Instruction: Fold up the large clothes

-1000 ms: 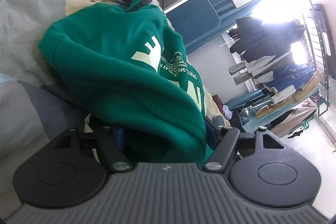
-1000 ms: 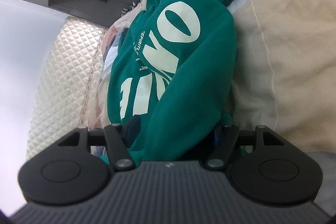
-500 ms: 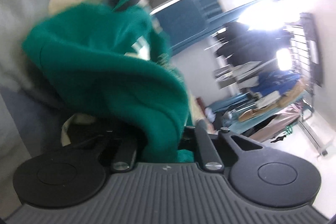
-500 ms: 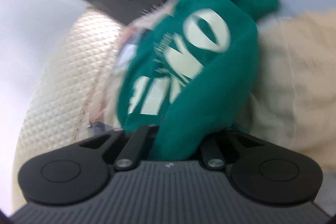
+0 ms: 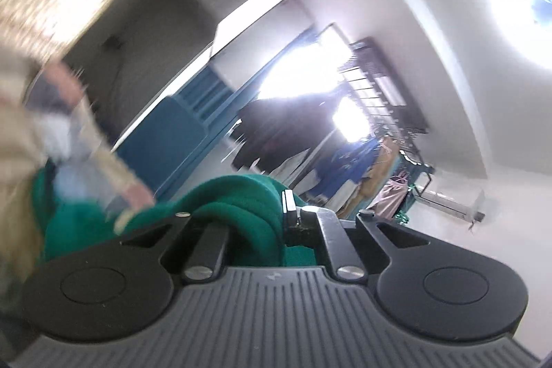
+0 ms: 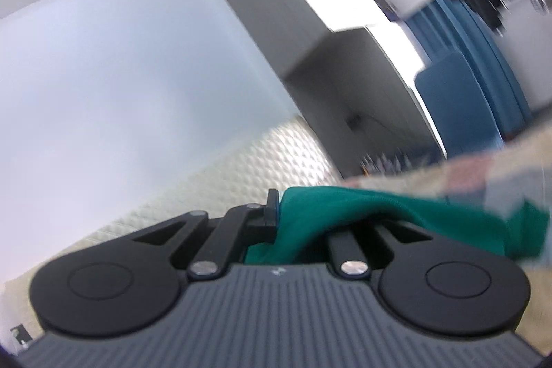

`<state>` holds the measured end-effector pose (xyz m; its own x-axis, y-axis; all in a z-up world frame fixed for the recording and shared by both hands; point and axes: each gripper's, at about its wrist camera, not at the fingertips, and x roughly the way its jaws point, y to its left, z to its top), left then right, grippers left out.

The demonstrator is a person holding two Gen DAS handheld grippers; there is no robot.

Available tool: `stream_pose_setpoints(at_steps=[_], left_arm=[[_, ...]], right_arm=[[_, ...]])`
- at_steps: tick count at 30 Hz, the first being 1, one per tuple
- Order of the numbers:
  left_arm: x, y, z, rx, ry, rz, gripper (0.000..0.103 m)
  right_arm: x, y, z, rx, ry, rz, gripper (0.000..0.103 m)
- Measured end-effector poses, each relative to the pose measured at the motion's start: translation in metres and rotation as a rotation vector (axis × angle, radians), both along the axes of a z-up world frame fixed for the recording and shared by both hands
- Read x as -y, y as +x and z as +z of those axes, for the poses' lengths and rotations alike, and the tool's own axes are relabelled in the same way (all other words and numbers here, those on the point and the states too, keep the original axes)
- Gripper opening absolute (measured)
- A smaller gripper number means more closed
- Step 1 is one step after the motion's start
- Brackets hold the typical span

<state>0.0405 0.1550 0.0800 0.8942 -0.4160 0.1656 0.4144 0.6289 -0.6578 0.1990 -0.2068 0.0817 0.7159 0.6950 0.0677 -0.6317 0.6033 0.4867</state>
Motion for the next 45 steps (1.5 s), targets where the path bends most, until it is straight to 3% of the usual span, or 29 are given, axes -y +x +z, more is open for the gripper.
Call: stream_pose_setpoints(at_steps=[7,13,16,20,23,25,29,32,36,41,45], left_arm=[[0.018,-0.028,0.141,0.151,0.092,0.034,0.009],[0.033,-0.033,0.254,0.247,0.119,0.073,0.009],[0.042,-0.022,0.292,0.265,0.149,0.094,0.009],[0.051,0.015,0.297,0.208,0.169,0.101,0.009],[0.056,0.079,0.258,0.128,0.189,0.102,0.009],[0.057,0.122,0.212,0.056,0.222,0.103,0.010],[0.057,0.209,0.115,-0.060,0.252,0.097,0.010],[0.061,0.280,0.052,-0.143,0.301,0.119,0.010],[0.054,0.387,-0.038,-0.267,0.294,0.121,0.010],[0.055,0.521,-0.125,-0.348,0.364,0.139,0.010],[0.058,0.601,-0.181,-0.419,0.454,0.113,0.010]], right_arm=[[0.012,-0.029,0.126,0.192,-0.004,-0.010,0.008],[0.027,-0.048,0.230,0.354,0.003,-0.073,0.008],[0.032,-0.038,0.266,0.377,0.021,-0.087,0.008],[0.032,-0.003,0.279,0.381,-0.022,-0.147,0.008],[0.025,0.040,0.250,0.357,-0.100,-0.195,0.008],[0.016,0.069,0.217,0.316,-0.146,-0.213,0.008],[0.011,0.141,0.130,0.187,-0.210,-0.234,0.008],[0.002,0.198,0.072,0.144,-0.264,-0.274,0.008],[-0.014,0.283,-0.004,0.075,-0.324,-0.330,0.008],[-0.040,0.405,-0.103,-0.026,-0.399,-0.385,0.008],[-0.048,0.424,-0.180,-0.099,-0.434,-0.413,0.008]])
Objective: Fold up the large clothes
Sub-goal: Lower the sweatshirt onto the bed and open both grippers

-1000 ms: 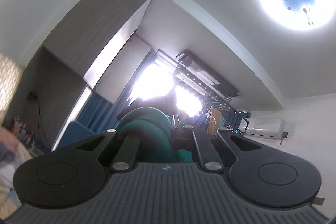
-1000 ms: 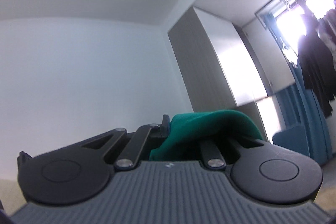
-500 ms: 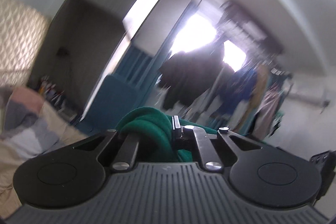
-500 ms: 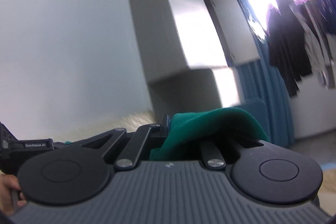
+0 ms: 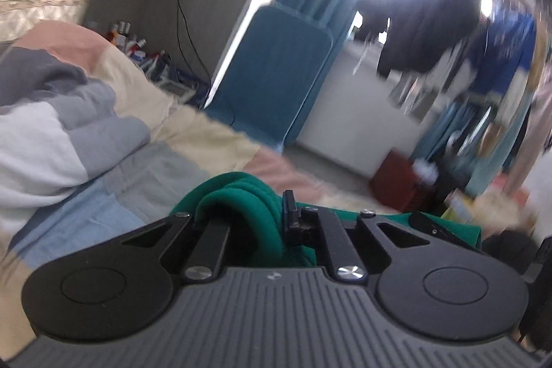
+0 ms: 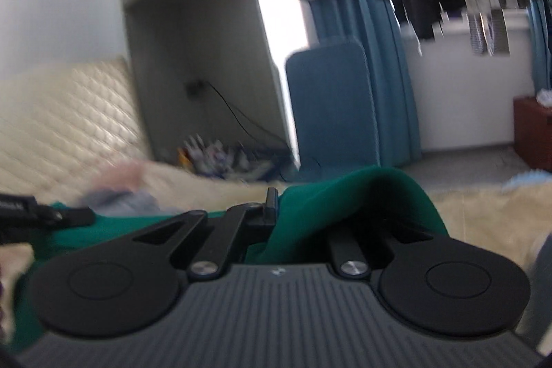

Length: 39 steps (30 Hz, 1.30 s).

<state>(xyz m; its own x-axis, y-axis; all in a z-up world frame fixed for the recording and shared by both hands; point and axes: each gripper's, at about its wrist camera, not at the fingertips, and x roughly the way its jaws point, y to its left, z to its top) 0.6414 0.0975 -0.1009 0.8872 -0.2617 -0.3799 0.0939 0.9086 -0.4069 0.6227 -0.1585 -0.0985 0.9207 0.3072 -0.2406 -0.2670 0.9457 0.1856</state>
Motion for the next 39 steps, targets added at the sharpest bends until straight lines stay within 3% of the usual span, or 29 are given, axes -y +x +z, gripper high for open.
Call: stream_pose_setpoints(at_steps=[4,7,9,14,15,16,17,18,19,23,30,39], left_arm=[[0.000,0.052,-0.051,-0.097,0.068,-0.022,0.010],[-0.004,0.085,-0.087,-0.185,0.054,-0.007,0.010],[-0.004,0.094,-0.100,-0.218,0.045,-0.011,0.010],[-0.003,0.067,-0.083,-0.196,0.045,-0.014,0.015],[-0.002,0.061,-0.079,-0.191,0.052,-0.017,0.025],[0.000,0.050,-0.069,-0.186,0.068,-0.015,0.047],[0.003,0.039,-0.060,-0.181,0.085,-0.008,0.057],[0.004,0.024,-0.051,-0.166,0.097,-0.003,0.064],[0.006,0.009,-0.042,-0.145,0.110,0.000,0.064],[0.009,-0.051,-0.006,-0.110,0.156,0.020,0.064],[0.017,-0.170,0.042,-0.047,0.158,0.042,0.064],[0.038,-0.302,0.057,-0.034,0.132,0.054,0.064]], right_arm=[[-0.005,0.015,-0.043,-0.103,0.003,-0.042,0.010],[-0.005,0.027,-0.074,-0.215,0.017,-0.056,0.010],[-0.004,0.027,-0.082,-0.242,0.019,-0.065,0.010],[-0.005,0.020,-0.076,-0.242,0.042,-0.046,0.012],[-0.004,0.017,-0.074,-0.238,0.038,-0.037,0.016],[-0.005,0.012,-0.071,-0.231,0.031,-0.033,0.027],[-0.005,0.004,-0.065,-0.220,0.030,-0.029,0.036],[-0.004,-0.004,-0.062,-0.213,0.041,-0.024,0.056],[-0.001,-0.013,-0.060,-0.207,0.063,-0.018,0.062],[0.003,-0.056,-0.047,-0.191,0.061,-0.021,0.062],[0.012,-0.157,-0.003,-0.124,0.029,0.004,0.062],[0.010,-0.268,0.045,-0.104,-0.028,0.066,0.062]])
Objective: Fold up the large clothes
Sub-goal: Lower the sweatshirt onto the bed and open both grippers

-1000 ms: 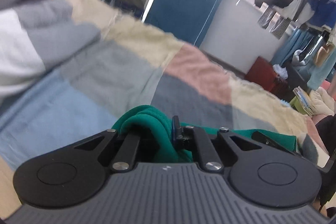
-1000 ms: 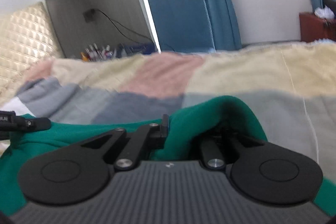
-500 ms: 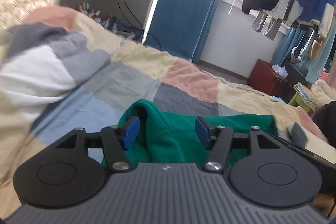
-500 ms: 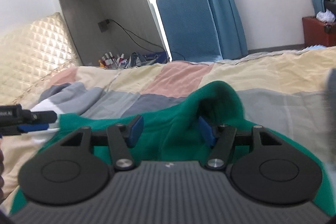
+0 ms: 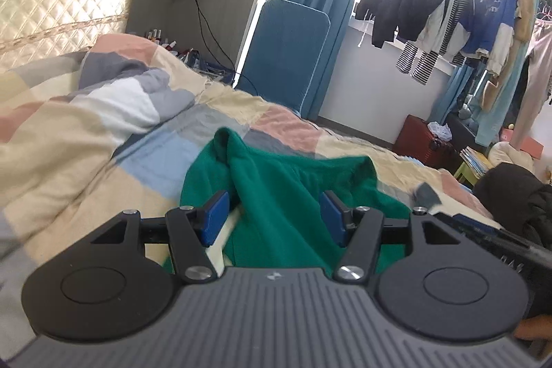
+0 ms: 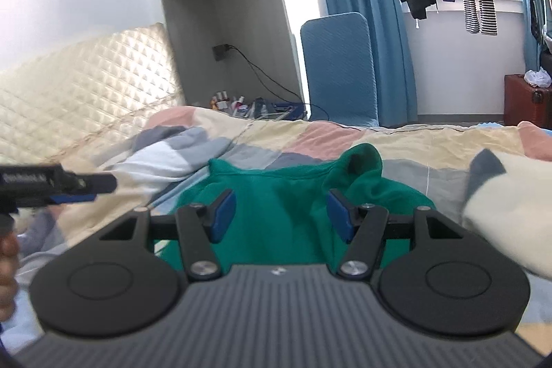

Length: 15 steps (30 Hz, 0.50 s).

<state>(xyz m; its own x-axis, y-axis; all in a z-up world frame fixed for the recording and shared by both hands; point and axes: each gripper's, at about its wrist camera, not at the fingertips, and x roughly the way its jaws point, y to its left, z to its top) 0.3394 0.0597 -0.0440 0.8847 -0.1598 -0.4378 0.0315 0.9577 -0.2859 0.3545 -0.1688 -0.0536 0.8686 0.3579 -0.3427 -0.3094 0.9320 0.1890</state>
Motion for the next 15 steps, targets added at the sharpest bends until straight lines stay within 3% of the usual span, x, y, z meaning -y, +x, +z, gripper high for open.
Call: stream_pose_setpoints(at_steps=[6,11,14,15], left_arm=[[0.005,-0.057,-0.015,-0.023,0.007,-0.008,0.064],[0.000,-0.089,-0.048,-0.075,-0.006,-0.014,0.064],[-0.001,-0.097,-0.071,-0.095,-0.010,-0.026,0.064],[-0.001,-0.098,-0.078,-0.106,-0.008,-0.030,0.064]], right_arm=[[-0.006,-0.039,-0.003,-0.065,-0.004,0.069,0.062],[-0.020,-0.048,-0.020,-0.119,-0.011,0.078,0.063],[-0.020,-0.044,-0.033,-0.159,-0.003,0.039,0.071],[-0.017,-0.041,-0.038,-0.180,-0.003,0.014,0.080]])
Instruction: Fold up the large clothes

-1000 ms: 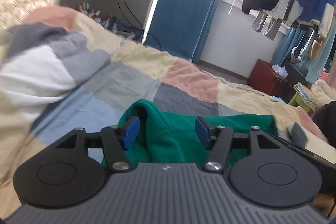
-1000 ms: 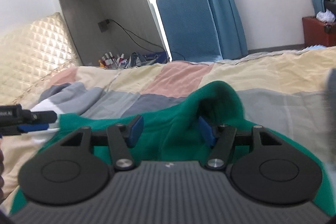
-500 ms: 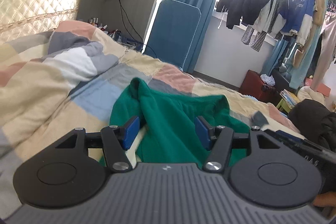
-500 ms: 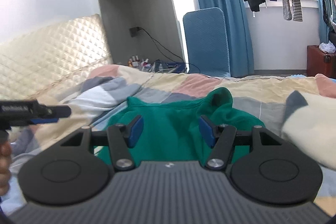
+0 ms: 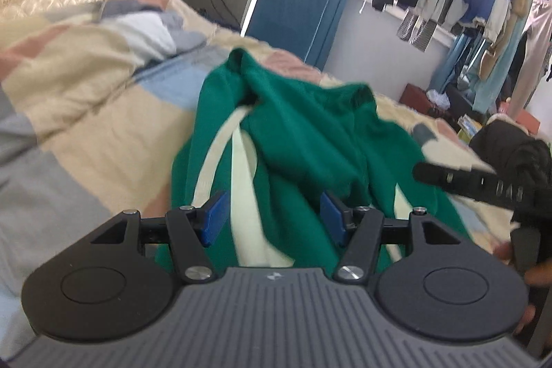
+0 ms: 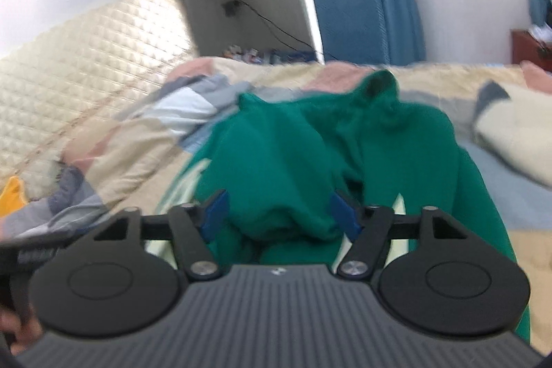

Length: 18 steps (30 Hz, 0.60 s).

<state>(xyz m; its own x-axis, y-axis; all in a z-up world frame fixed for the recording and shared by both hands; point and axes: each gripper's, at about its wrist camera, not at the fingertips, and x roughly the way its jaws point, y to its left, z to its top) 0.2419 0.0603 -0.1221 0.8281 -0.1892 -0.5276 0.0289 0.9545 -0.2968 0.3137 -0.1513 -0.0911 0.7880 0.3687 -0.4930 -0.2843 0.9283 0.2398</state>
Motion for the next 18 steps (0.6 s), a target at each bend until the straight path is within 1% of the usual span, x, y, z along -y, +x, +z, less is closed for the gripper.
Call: stream_pose_setpoints(at_steps=[1,6,7,8,10,12,14,16,17,18], left_arm=[[0.001,0.001,-0.007,-0.009,0.003,-0.008,0.064],[0.006,0.002,-0.031,-0.055,0.016,-0.030,0.064],[0.007,0.003,-0.033,-0.060,0.013,-0.043,0.064],[0.008,0.000,-0.034,-0.057,0.012,-0.057,0.064],[0.010,-0.001,-0.032,-0.050,0.019,-0.086,0.064],[0.011,-0.005,-0.032,-0.044,0.008,-0.112,0.064],[0.013,-0.007,-0.032,-0.043,-0.002,-0.132,0.064],[0.019,-0.008,-0.035,-0.047,0.015,-0.142,0.064],[0.021,-0.007,-0.037,-0.052,0.023,-0.145,0.064],[0.025,-0.006,-0.040,-0.062,0.036,-0.151,0.064]], right_arm=[[0.002,0.004,-0.005,-0.021,-0.008,-0.028,0.084],[0.024,0.020,-0.028,-0.167,-0.116,-0.241,0.084],[0.029,0.022,-0.032,-0.203,-0.132,-0.285,0.083],[0.035,0.023,-0.036,-0.240,-0.134,-0.306,0.083],[0.045,0.019,-0.044,-0.294,-0.099,-0.310,0.081],[0.049,0.011,-0.049,-0.319,-0.077,-0.320,0.081],[0.044,0.005,-0.049,-0.312,-0.091,-0.309,0.081],[0.035,0.002,-0.051,-0.304,-0.132,-0.287,0.081],[0.031,0.002,-0.055,-0.308,-0.157,-0.279,0.077],[0.029,0.003,-0.058,-0.313,-0.186,-0.282,0.069]])
